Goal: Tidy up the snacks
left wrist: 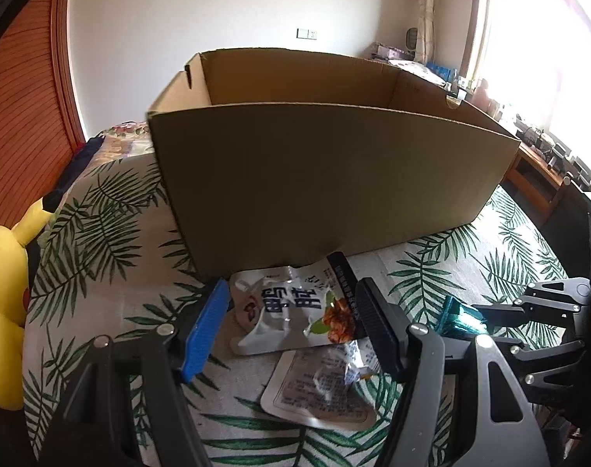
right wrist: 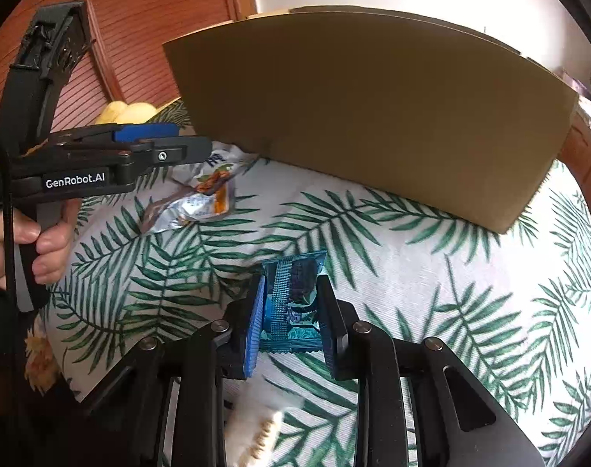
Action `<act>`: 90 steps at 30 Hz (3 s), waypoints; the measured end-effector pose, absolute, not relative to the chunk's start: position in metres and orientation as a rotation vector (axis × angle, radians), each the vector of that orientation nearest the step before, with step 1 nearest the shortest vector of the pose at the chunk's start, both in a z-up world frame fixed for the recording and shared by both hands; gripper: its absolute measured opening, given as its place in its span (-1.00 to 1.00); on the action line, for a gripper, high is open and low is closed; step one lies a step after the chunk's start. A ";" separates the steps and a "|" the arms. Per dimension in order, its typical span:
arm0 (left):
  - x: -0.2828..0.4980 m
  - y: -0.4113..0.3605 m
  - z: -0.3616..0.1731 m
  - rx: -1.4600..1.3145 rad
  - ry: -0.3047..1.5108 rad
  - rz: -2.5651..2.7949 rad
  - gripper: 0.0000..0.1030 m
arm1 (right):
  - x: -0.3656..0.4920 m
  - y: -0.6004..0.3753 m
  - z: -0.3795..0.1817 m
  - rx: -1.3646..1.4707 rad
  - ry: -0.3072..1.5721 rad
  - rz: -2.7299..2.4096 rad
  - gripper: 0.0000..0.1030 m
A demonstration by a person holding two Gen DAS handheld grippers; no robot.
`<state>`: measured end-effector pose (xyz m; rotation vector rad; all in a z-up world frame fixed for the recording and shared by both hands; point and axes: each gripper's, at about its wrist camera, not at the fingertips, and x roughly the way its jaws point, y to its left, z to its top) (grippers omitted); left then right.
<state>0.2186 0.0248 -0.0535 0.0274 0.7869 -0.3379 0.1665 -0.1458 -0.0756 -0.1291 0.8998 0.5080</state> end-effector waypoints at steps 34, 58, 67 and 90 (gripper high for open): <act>0.255 0.011 -0.088 0.049 0.905 -0.244 0.45 | 0.158 -0.158 -0.076 -0.115 0.880 0.514 -0.50; 0.217 0.011 -0.067 0.007 0.819 -0.299 0.11 | 0.159 -0.159 -0.075 -0.115 0.879 0.514 -0.50; 0.211 0.024 -0.050 -0.012 0.786 -0.308 0.12 | 0.159 -0.162 -0.073 -0.104 0.871 0.518 -0.52; 0.199 0.017 -0.004 -0.022 0.679 -0.362 0.12 | 0.156 -0.191 -0.033 -0.054 0.743 0.486 -0.52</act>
